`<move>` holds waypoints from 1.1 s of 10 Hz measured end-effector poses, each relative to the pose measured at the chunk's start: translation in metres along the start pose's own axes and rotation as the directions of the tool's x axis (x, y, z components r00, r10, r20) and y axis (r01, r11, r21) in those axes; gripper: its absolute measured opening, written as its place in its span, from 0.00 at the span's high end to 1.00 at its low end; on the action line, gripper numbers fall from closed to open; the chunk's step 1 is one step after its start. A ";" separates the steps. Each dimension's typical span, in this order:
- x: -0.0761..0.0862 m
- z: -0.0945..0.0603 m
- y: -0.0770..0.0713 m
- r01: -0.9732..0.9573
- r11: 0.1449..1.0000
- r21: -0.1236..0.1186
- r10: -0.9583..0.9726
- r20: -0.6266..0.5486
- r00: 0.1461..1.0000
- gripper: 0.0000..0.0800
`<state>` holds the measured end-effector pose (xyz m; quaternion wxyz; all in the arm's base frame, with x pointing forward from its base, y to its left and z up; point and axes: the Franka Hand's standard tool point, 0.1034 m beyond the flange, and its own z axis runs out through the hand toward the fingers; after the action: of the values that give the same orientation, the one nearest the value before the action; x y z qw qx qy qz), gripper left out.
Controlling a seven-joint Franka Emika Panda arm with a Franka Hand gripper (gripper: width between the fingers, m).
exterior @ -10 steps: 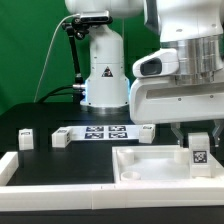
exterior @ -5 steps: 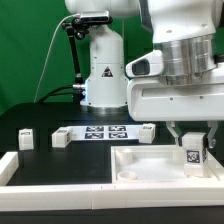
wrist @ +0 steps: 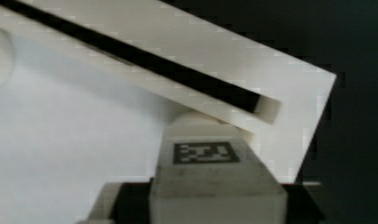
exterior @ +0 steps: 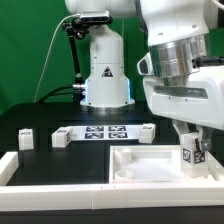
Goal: Assemble one leg
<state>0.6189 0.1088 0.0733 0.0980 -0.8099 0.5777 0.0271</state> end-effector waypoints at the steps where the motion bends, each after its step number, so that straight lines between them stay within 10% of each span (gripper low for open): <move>1: -0.002 0.000 0.000 -0.114 0.993 0.011 0.114 -0.006 0.993 0.63; 8: 0.000 0.000 -0.004 -0.709 0.702 0.069 0.708 0.032 0.705 0.63; 11: 0.000 0.001 -0.004 -0.714 0.696 0.070 0.714 0.030 0.699 0.42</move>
Offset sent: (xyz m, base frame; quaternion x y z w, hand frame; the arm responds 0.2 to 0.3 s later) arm -0.0062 -0.0043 0.0011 0.0201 0.0071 0.3198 0.9472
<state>0.6227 0.1100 0.0727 0.1108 -0.5180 0.8472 0.0410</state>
